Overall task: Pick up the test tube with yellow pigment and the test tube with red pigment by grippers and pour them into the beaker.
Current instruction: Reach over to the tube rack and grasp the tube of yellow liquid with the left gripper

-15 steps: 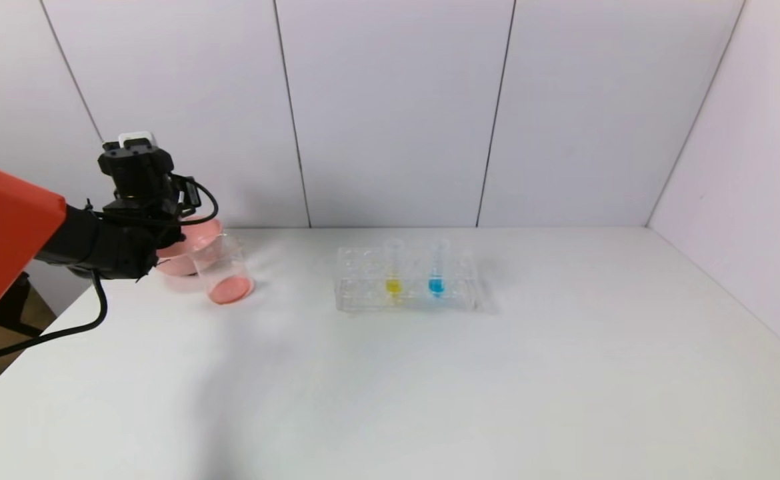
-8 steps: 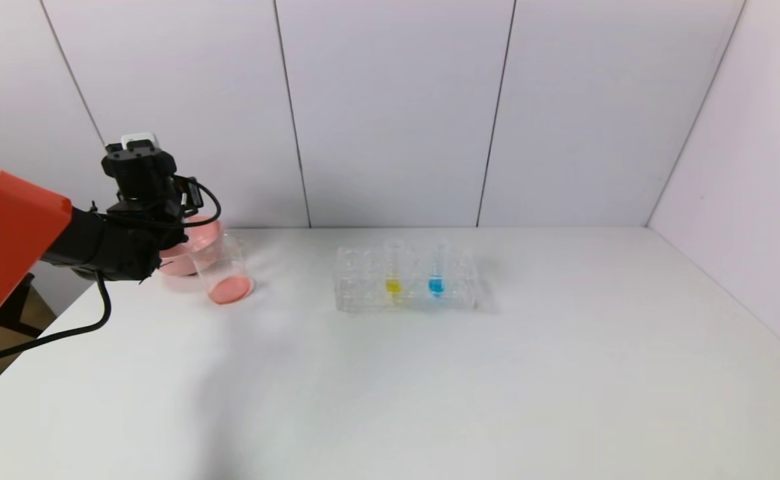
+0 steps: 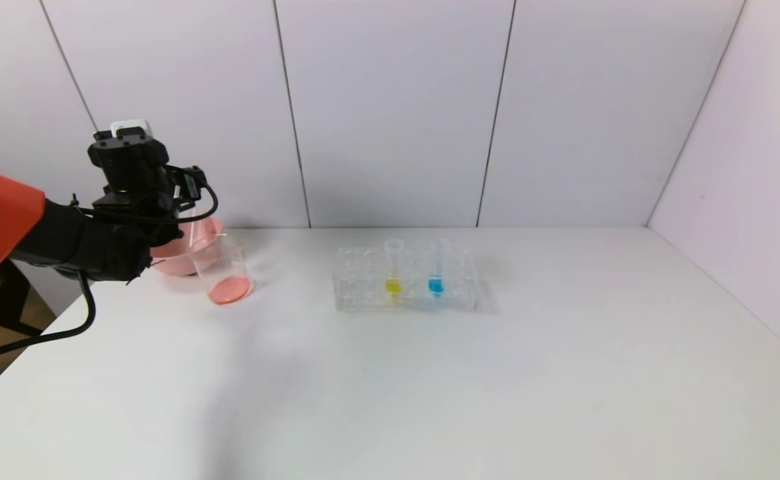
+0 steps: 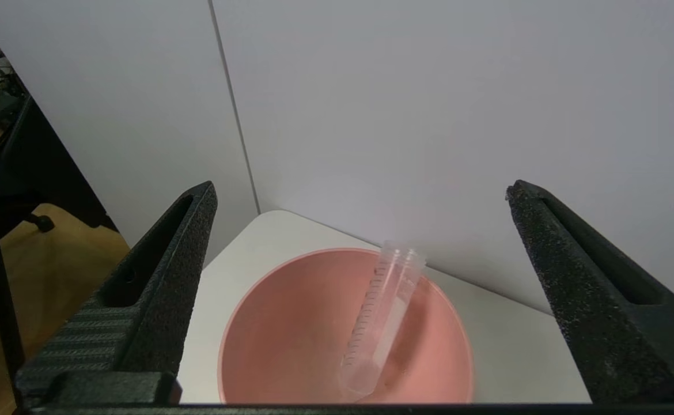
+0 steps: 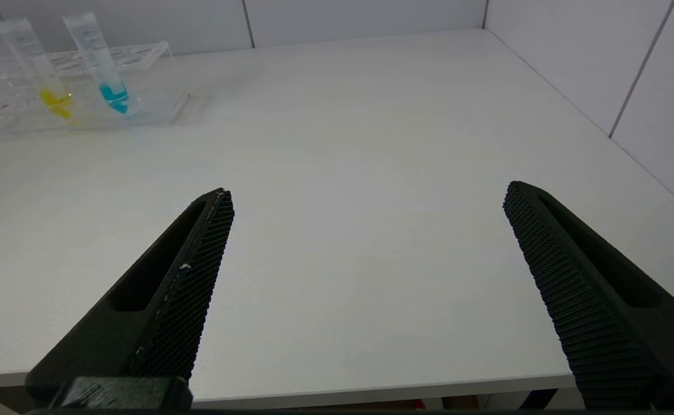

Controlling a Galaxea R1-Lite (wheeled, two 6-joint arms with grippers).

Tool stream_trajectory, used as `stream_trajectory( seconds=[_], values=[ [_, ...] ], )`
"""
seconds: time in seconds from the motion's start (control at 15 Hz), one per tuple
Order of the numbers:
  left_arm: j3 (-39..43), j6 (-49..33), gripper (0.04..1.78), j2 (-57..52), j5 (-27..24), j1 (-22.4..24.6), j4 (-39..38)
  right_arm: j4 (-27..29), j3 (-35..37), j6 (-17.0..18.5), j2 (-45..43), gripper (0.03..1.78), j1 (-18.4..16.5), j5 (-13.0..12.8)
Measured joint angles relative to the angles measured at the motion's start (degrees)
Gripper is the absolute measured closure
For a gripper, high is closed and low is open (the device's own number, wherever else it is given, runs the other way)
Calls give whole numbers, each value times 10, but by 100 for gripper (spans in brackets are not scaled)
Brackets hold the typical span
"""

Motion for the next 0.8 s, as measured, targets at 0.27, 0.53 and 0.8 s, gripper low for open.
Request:
stream_trajectory(
  seconds=[0.27, 0.53, 0.8],
  values=[
    [126, 0, 6, -115, -102, -8, 14, 0, 0, 0, 0, 10, 0, 0],
    [275, 15, 6, -250, -252, -20, 40, 0, 0, 0, 0, 10, 0, 0],
    [374, 57, 6, -382, -373, -78, 117, 0, 0, 0, 0, 10, 0, 0]
  ],
)
